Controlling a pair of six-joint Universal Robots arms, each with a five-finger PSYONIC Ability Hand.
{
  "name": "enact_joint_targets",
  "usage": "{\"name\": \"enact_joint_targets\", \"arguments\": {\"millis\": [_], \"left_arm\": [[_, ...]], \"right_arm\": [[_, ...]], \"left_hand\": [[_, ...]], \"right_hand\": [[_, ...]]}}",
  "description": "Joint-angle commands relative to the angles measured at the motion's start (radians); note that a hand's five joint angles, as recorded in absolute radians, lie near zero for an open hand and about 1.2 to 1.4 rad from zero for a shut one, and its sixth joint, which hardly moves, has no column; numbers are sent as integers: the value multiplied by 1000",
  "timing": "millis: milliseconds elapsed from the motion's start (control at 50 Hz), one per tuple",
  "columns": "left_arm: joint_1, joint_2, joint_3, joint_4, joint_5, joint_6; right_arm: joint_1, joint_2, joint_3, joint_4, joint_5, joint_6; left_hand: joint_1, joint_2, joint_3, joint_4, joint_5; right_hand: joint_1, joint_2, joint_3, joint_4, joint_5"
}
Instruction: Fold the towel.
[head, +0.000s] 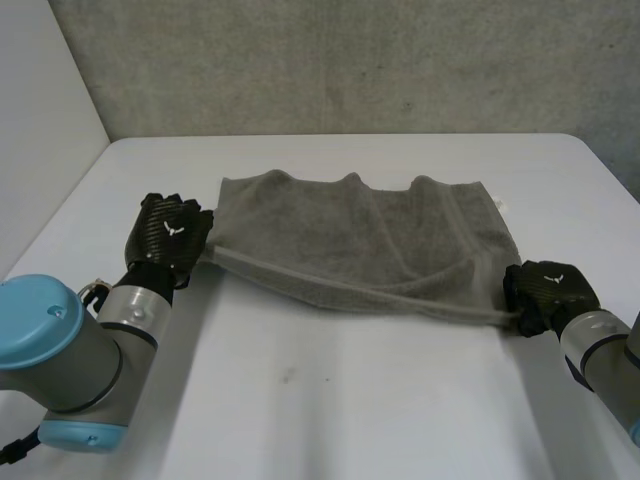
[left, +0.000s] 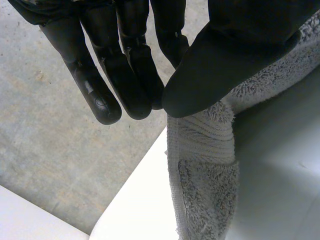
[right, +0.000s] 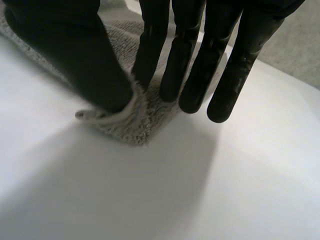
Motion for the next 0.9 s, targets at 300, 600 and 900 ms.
{"name": "enact_joint_targets", "arguments": {"millis": [300, 600, 900], "left_arm": [[-7, 1, -15, -220, 14, 11], [162, 97, 18, -381, 214, -1], [245, 85, 32, -567, 327, -255]], "right_arm": [[-97, 1, -54, -39, -7, -14], [-96, -22, -15, -39, -15, -72], [-92, -22, 9, -37, -41, -100]], "left_hand": [[-911, -925, -923, -925, -898], [-771, -785, -783, -784, -757], [-424, -438, -436, -438, -411]], "right_hand": [[477, 313, 316, 323, 354], [477, 313, 316, 323, 354], [477, 313, 316, 323, 354]]}}
